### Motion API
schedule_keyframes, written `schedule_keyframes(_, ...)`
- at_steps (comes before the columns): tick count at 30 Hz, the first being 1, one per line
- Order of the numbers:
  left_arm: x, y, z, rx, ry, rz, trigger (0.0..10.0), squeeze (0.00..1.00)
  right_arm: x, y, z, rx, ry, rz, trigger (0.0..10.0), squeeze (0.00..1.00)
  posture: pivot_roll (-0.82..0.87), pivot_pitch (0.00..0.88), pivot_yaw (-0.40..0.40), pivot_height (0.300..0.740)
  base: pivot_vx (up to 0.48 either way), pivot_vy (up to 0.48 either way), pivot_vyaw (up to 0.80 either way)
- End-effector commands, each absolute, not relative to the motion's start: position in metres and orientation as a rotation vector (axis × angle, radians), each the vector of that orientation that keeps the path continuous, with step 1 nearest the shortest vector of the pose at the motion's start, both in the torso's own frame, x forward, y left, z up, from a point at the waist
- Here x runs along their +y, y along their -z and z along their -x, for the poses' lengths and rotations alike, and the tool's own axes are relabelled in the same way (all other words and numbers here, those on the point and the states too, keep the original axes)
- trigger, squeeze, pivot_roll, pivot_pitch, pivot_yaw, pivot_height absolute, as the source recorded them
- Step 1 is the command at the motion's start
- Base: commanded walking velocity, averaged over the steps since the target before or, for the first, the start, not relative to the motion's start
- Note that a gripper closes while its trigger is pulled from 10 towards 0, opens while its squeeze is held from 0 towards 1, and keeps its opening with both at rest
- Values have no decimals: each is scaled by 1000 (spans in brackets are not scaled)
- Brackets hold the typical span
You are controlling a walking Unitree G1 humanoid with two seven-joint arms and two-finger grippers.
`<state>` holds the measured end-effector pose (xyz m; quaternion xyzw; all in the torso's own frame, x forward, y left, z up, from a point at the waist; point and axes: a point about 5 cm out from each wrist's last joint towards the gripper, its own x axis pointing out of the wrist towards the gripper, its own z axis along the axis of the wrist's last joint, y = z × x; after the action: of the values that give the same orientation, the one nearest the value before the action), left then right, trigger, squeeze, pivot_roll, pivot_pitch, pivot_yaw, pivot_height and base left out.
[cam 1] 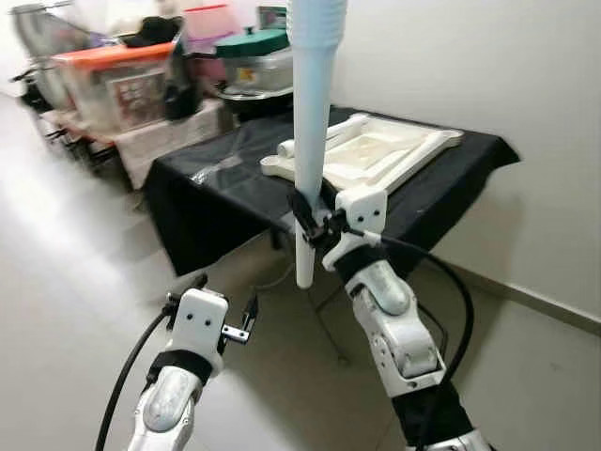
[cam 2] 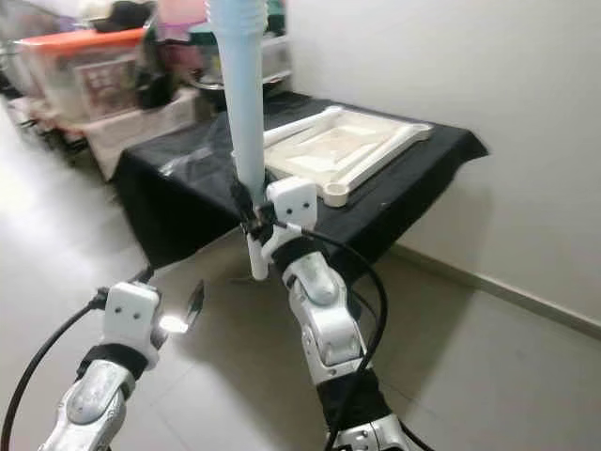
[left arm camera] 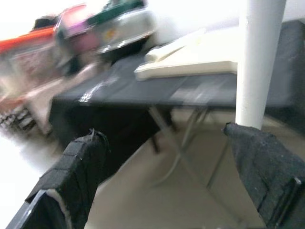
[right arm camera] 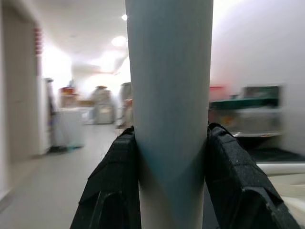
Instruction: Building children table
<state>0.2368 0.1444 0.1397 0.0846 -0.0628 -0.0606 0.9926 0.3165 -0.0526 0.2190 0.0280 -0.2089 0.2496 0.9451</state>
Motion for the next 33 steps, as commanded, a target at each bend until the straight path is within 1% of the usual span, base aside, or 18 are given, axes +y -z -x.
schedule_keyframes(1,145,-140,-238,-122,116,-172,10000,0,-49,-225,-315,-456,-528,-49,10000,0,-14,0,22,740,247,-409,800)
schedule_keyframes(18,147,-143,-239,-131,99,-154,10000,0,-49,-229,-313,-473,-539,-74,10000,0,-14,0,22,740,271,-394,800)
schedule_keyframes(19,147,-144,-241,-134,99,-155,10000,0,-49,-232,-314,-476,-533,-113,10000,0,-17,0,20,740,285,-382,800)
schedule_keyframes(23,147,-145,-242,-137,98,-156,10000,0,-50,-236,-315,-471,-521,-162,10000,0,-17,0,20,740,287,-381,800)
schedule_keyframes(24,147,-145,-242,-139,98,-158,10000,0,-54,-238,-320,-450,-490,-222,10000,0,-17,0,20,740,285,-382,0)
schedule_keyframes(33,145,-144,-241,-139,112,-180,10000,0,-59,-234,-322,-435,-470,-222,10000,0,-18,0,25,740,288,-380,0)
